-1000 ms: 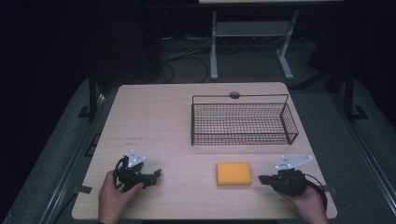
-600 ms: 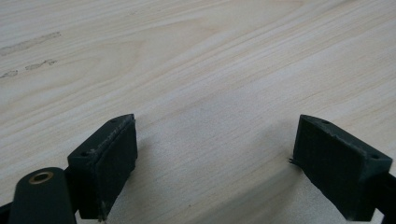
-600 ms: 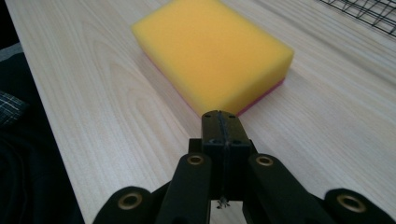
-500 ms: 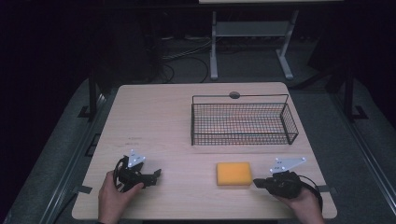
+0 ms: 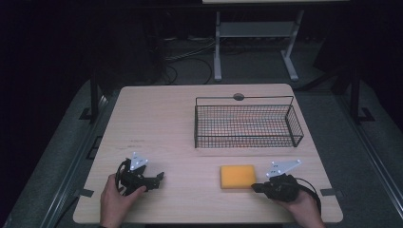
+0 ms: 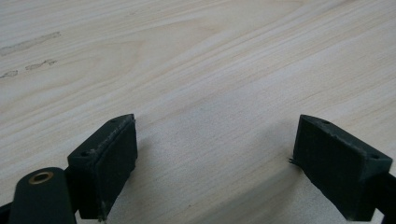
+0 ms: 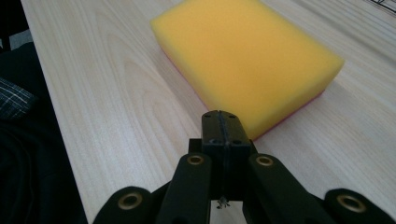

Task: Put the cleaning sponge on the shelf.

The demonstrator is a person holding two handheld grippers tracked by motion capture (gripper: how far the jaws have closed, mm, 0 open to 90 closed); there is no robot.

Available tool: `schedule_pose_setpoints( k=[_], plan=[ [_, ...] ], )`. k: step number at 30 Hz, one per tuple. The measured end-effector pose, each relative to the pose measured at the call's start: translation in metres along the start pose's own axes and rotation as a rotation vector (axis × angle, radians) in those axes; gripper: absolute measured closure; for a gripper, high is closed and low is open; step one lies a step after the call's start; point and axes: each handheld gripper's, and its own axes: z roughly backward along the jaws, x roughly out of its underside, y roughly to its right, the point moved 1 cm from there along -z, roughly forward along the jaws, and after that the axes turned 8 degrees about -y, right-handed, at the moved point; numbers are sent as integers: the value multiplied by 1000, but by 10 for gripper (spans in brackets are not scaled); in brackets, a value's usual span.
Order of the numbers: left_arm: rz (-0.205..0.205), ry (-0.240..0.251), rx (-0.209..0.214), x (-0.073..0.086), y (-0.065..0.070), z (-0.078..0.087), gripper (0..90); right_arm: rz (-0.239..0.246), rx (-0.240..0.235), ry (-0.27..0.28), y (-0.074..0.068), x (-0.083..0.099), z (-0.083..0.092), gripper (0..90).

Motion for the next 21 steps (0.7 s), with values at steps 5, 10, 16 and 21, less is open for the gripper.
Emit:
schedule_pose_setpoints(
  k=[5,10,16,21],
  plan=[
    [0,0,0,0,0,0,129,-1,4,-1,3,-2,-2,896],
    [0,0,0,0,0,0,129,-15,15,2,8,-3,-2,896],
    [0,0,0,0,0,0,129,-32,26,6,14,-3,-1,896],
    [0,0,-1,0,0,0,130,-36,32,6,17,-5,-1,896]
  ],
)
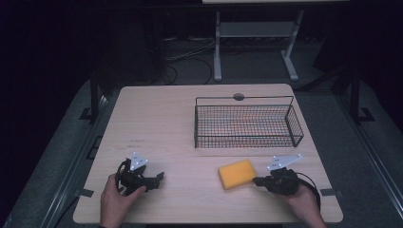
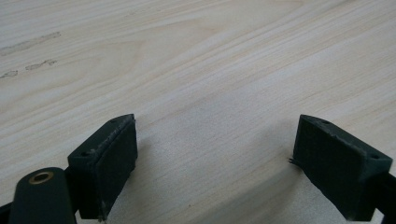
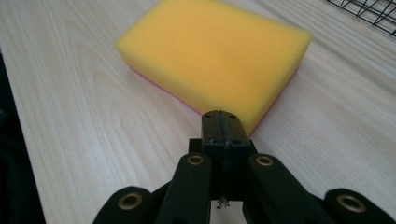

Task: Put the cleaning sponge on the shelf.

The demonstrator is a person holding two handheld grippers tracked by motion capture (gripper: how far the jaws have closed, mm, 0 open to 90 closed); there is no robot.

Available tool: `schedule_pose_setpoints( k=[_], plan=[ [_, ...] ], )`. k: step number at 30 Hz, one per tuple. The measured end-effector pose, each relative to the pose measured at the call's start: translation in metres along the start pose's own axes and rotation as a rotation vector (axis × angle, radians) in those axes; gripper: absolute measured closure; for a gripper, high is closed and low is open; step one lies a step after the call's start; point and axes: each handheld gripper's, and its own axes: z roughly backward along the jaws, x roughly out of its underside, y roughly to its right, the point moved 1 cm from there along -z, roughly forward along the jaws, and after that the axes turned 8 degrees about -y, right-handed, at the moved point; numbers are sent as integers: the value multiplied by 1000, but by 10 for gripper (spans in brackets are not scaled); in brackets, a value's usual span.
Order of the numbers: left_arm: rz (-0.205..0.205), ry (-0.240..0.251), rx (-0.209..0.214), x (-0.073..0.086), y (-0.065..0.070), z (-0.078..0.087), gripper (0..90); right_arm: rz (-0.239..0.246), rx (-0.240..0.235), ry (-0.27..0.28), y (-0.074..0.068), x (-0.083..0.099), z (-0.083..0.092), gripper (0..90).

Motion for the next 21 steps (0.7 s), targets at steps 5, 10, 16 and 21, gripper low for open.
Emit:
schedule_pose_setpoints(
  k=[5,10,16,21],
  plan=[
    [0,0,1,0,0,0,130,-5,8,10,4,-5,-1,896],
    [0,-1,1,0,0,0,129,-11,14,13,9,-12,-4,896],
    [0,0,1,0,0,0,129,-4,25,23,11,-18,-5,896],
    [1,0,0,0,0,0,129,5,25,33,17,-25,-7,896]
  ],
)
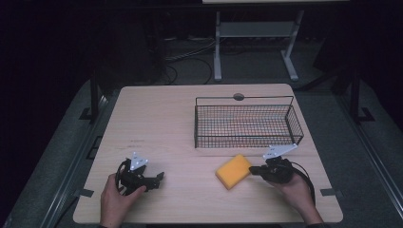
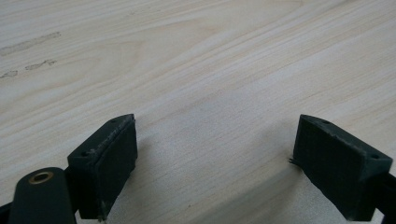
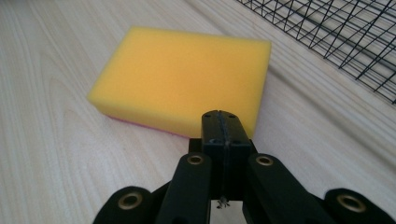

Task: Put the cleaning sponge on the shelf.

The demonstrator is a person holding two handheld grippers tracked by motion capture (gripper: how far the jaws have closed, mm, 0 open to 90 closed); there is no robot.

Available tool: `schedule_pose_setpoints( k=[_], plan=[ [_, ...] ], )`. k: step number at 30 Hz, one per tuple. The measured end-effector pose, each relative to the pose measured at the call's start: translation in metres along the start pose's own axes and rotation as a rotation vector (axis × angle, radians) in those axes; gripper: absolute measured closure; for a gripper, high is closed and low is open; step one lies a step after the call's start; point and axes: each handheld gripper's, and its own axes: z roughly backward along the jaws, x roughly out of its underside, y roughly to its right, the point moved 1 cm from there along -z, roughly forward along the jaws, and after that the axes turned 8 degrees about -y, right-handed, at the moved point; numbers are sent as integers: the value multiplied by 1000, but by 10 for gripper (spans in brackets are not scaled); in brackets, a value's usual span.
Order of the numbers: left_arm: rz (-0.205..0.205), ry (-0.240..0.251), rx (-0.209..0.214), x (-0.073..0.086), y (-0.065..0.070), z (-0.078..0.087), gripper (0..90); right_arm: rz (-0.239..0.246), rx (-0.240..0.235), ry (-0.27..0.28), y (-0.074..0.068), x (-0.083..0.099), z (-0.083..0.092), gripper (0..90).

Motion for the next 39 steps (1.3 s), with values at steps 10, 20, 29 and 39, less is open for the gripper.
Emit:
schedule_pose_setpoints(
  k=[10,20,29,39],
  plan=[
    [-1,0,0,0,0,0,129,6,12,3,5,-10,-4,896],
    [-2,-2,1,0,0,0,129,9,9,3,9,-18,-9,896],
    [2,1,2,0,0,0,129,-11,-15,20,5,-23,-2,896],
    [1,1,1,0,0,0,129,28,-49,29,-9,-40,-5,896]
  ],
)
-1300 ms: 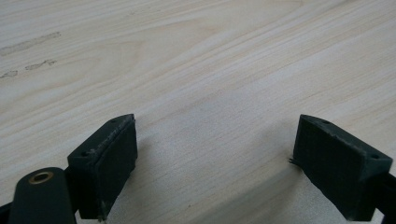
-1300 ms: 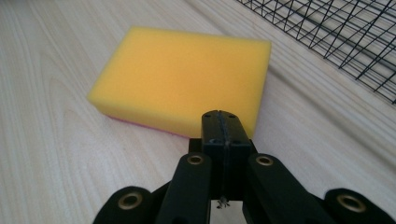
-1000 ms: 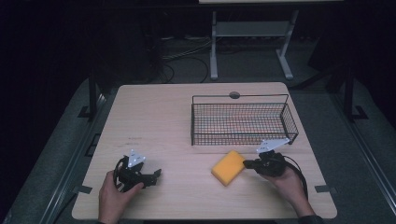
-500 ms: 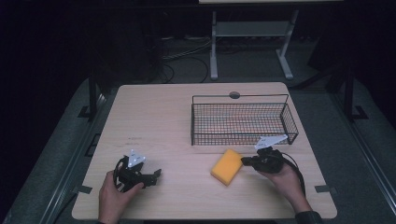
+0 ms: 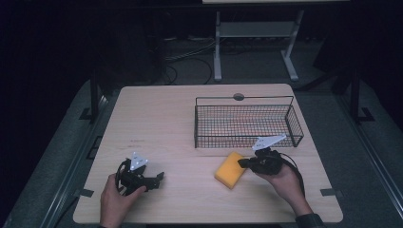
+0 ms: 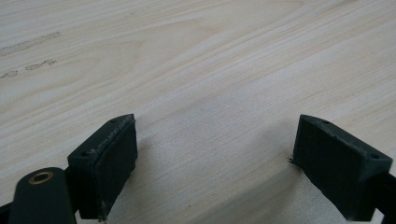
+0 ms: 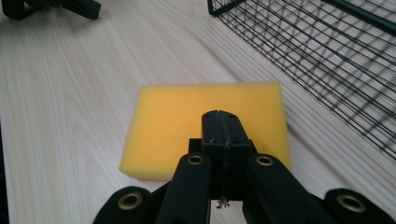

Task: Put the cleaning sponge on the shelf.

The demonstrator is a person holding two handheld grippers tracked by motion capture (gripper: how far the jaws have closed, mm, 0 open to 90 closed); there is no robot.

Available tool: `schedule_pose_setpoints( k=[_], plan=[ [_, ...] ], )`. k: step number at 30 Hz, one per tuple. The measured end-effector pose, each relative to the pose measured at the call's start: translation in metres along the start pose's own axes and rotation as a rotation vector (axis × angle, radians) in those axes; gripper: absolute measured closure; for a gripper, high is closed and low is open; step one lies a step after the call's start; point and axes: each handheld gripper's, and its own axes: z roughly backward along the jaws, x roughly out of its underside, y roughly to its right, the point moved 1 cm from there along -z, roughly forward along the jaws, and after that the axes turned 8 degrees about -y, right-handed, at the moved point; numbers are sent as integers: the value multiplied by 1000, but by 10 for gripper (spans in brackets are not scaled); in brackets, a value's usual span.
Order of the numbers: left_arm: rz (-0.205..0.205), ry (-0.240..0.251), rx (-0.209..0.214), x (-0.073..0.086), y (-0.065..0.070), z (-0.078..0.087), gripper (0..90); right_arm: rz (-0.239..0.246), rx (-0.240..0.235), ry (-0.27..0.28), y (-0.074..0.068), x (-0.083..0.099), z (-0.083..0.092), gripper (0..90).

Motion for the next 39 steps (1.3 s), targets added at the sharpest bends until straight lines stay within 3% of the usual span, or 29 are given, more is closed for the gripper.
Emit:
schedule_pose_setpoints(
  k=[14,24,39],
  plan=[
    [2,1,-1,0,0,0,130,60,-39,-1,-19,-26,-17,896],
    [3,2,0,0,0,0,130,77,-55,2,-28,-40,-29,896],
    [0,-1,0,0,0,0,130,101,-61,-58,-34,-48,-56,896]
  ],
)
